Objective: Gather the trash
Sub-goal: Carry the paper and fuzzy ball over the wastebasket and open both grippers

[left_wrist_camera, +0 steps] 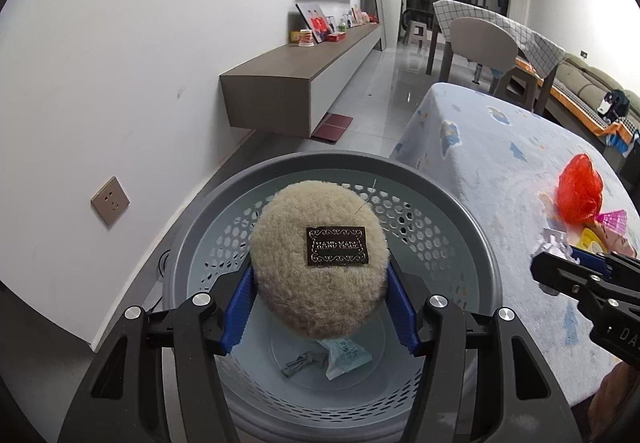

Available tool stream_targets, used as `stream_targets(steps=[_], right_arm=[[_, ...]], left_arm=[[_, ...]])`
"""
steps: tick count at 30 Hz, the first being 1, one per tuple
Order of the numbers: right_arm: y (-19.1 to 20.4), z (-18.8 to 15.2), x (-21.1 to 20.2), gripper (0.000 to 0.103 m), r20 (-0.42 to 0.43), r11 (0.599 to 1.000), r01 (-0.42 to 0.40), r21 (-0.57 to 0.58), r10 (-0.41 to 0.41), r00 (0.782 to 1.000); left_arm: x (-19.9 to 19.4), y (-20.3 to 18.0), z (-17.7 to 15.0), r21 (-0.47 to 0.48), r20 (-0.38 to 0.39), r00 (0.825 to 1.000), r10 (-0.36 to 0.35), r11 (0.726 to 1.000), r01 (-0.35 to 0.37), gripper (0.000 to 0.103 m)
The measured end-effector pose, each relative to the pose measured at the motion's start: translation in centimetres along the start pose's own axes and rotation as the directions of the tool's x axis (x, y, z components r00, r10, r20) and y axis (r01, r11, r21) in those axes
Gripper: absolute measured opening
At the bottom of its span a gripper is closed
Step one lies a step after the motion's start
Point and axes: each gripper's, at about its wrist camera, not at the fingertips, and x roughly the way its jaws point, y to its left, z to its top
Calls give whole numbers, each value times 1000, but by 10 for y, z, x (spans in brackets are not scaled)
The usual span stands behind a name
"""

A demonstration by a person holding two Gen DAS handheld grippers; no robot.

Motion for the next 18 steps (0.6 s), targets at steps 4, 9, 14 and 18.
stream_targets(steps=[4,9,14,18], right_arm=[[17,17,19,34,-10,999,-24,-37,24,1000],[33,31,39,34,-25,997,-47,-68,46,999],[40,38,52,34,-34,995,-58,-81,55,998],[42,40,53,38,-33,994,-59,-92,56,998]], left_arm=[[4,10,2,-26,-12,1000,15,1000,-15,57],[12,16,3,-39,-37,999,27,999,-29,58],[16,22,4,-62,-53,998,26,998,-29,58],[16,26,3,-74,-57,998,26,997,-30,61]])
